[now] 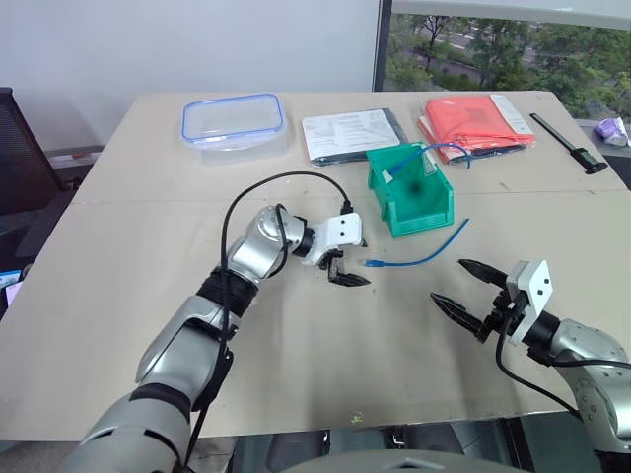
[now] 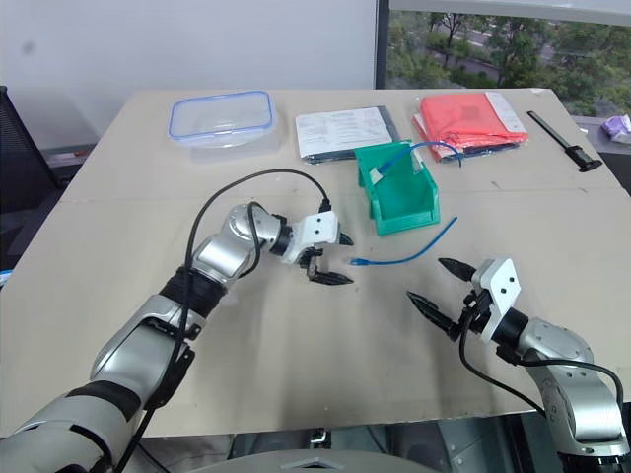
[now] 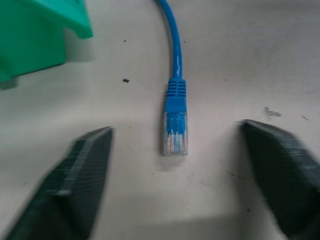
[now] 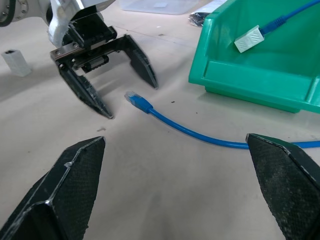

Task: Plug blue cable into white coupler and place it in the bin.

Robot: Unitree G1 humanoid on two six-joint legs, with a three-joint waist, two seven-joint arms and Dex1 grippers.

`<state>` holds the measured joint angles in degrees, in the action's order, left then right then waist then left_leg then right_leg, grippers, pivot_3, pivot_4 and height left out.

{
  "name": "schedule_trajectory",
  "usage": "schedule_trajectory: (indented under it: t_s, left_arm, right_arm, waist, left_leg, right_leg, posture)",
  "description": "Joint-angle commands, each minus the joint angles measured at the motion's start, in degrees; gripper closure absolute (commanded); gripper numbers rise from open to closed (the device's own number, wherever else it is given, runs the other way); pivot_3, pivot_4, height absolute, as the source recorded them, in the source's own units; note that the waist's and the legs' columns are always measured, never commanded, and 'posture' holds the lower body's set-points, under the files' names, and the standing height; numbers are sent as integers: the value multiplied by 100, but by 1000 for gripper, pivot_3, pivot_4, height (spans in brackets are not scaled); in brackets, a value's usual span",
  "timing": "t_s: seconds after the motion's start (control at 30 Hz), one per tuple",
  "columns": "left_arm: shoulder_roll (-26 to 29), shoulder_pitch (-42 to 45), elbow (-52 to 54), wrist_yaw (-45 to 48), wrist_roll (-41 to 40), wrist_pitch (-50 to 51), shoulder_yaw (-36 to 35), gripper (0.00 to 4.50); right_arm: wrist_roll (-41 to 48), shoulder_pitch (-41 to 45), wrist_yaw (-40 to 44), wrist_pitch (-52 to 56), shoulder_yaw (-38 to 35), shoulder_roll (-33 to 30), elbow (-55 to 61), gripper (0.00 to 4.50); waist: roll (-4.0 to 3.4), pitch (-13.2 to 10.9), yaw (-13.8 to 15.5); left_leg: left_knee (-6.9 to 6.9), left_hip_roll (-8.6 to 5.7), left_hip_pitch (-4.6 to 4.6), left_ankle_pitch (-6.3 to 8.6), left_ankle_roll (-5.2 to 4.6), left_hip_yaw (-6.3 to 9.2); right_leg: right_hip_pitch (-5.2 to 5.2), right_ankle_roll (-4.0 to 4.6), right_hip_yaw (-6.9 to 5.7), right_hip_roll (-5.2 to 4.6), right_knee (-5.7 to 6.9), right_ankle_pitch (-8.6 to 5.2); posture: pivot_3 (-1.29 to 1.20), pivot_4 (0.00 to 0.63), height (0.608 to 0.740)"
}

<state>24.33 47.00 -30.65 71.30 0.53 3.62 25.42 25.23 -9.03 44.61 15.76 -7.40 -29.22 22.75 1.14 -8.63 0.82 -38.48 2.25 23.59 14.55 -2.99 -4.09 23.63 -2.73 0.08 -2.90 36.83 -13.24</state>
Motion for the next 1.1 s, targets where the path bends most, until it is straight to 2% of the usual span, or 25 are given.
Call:
schedule_trajectory:
  t_s: [0.03,0.07,0.23,0.33,0.43,0.57,0.67,0.87,0.97,1.1]
  left_arm:
    - [-84,114,-214,42,112,-164,-36,2051]
    - [-99,128,-248,76,117,-178,-41,2303]
    - [-54,187,-282,253,137,-276,-82,4488]
    - [-174,270,-87,397,-304,281,-409,4488]
    - [-499,316,683,466,-1434,2070,-1080,4488]
    - [-696,213,1837,382,-2743,4174,-1616,4488]
    - [-906,168,2177,39,-3364,5019,-1976,4488]
    - [-1061,116,2304,-365,-3949,5734,-2238,4488]
    - [-1022,133,2167,-403,-3875,5592,-2110,4488]
    - [-1016,145,2118,-375,-3890,5555,-2007,4488]
  right_arm:
    - [26,-48,-11,-97,-47,-64,240,9]
    - [19,-73,-13,-98,-41,-71,257,9]
    - [-54,-151,-55,-68,-37,-166,312,9]
    - [266,-192,-80,215,-68,-125,434,9]
    - [742,-92,-353,623,-102,113,545,9]
    - [2155,74,-709,1535,-211,509,729,9]
    - [3396,328,-1210,1869,-469,910,760,9]
    - [5073,700,-1784,1998,-756,1285,805,9]
    - [5351,838,-2004,1916,-677,1432,821,9]
    - [5235,941,-2074,1864,-482,1527,851,9]
  waist:
    - [0,0,-2]
    - [0,0,-1]
    - [0,1,-6]
    - [0,0,-7]
    - [1,0,-4]
    - [0,0,-15]
    - [0,1,-19]
    - [-2,2,-23]
    - [-3,2,-22]
    - [-3,2,-20]
  left_leg:
    - [0,0,0,0,0,1]
    - [0,0,0,0,0,1]
    - [-1,0,4,0,0,4]
    - [-1,1,5,0,0,5]
    - [-3,3,14,0,0,13]
    - [-7,8,18,0,0,25]
    - [-7,9,16,-1,0,35]
    - [-7,4,12,-1,1,42]
    - [-6,3,12,-1,1,42]
    - [-6,2,14,-1,1,42]
  right_leg:
    - [0,0,-1,0,0,0]
    - [0,-1,-1,0,0,0]
    - [0,-2,-5,0,-1,1]
    - [1,-3,-8,1,-1,1]
    - [5,-3,-18,2,0,2]
    - [4,-4,-20,-1,1,2]
    - [4,-4,-25,1,6,2]
    - [1,-4,-27,3,13,3]
    - [2,-4,-27,3,12,3]
    - [2,-4,-28,2,11,3]
  posture:
    - [0,150,740]
    - [0,150,740]
    - [0,150,740]
    - [0,150,740]
    - [0,150,740]
    - [0,150,740]
    - [0,150,740]
    - [0,150,740]
    - [0,150,740]
    - [0,150,740]
